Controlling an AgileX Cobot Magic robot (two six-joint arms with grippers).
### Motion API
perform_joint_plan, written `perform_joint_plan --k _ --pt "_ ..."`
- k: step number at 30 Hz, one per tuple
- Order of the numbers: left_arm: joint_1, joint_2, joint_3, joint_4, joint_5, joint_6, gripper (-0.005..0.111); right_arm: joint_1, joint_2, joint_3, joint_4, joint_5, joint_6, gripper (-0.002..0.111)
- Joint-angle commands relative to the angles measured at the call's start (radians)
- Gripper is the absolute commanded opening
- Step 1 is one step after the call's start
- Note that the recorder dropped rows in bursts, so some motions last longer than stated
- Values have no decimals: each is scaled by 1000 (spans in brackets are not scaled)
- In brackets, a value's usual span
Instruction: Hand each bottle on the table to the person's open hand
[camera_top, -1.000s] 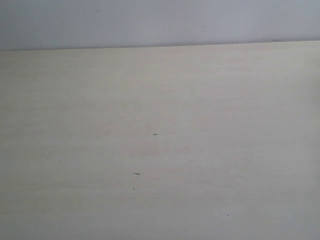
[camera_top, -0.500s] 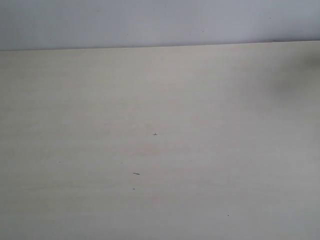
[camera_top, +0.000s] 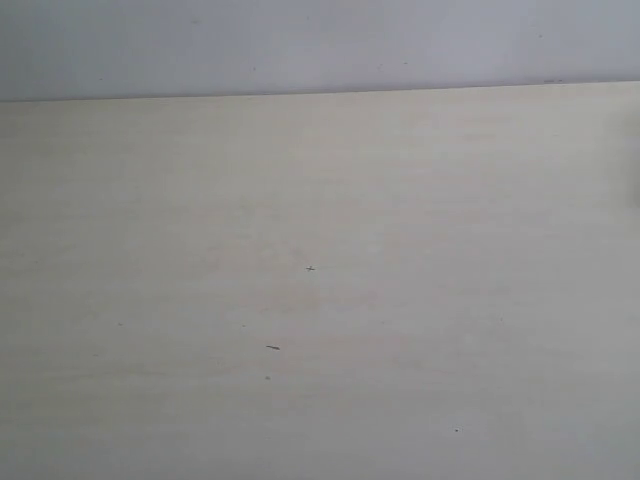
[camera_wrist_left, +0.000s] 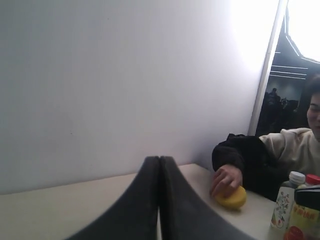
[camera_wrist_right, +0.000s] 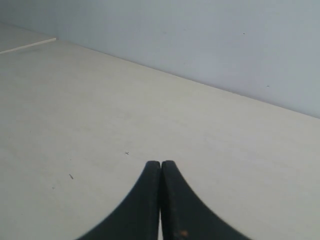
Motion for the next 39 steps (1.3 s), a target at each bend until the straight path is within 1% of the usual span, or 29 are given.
perform_joint_plan --k 1,11,14,15,17,18,21,22,25,26,27,29,32,36,39 --pt "4 -15 40 -102 25 -1 0 -3 3 3 -1 -5 -3 0" --pt "4 -15 115 -255 104 -11 0 -3 3 3 -1 -5 -3 0" --pt "4 -15 146 -312 129 61 0 -3 3 3 -1 -5 -3 0" --pt "4 -15 155 -349 138 106 0 -3 3 3 -1 -5 -3 0" --pt "4 -15 177 -475 156 264 0 -3 3 3 -1 -5 -3 0" --pt "4 -15 186 -536 163 364 0 -3 3 3 -1 -5 -3 0" --pt "4 -15 187 -817 177 738 0 -3 3 3 -1 -5 -3 0" --pt "4 -15 187 -919 201 866 0 -3 3 3 -1 -5 -3 0" --pt "6 -15 187 -1189 241 1139 0 -3 3 3 -1 -5 -3 0" --pt "6 -15 187 -1249 259 1230 0 -3 3 3 -1 -5 -3 0" --pt "6 -15 187 -1277 277 1293 0 -3 3 3 -1 -5 -3 0" --pt "6 -15 187 -1284 318 1350 0 -3 3 3 -1 -5 -3 0" --pt "6 -15 187 -1289 340 1408 0 -3 3 3 -1 -5 -3 0" --pt "6 -15 187 -1425 340 1567 0 -3 3 3 -1 -5 -3 0" --pt "10 -15 187 -1484 341 1595 0 -3 3 3 -1 -5 -3 0"
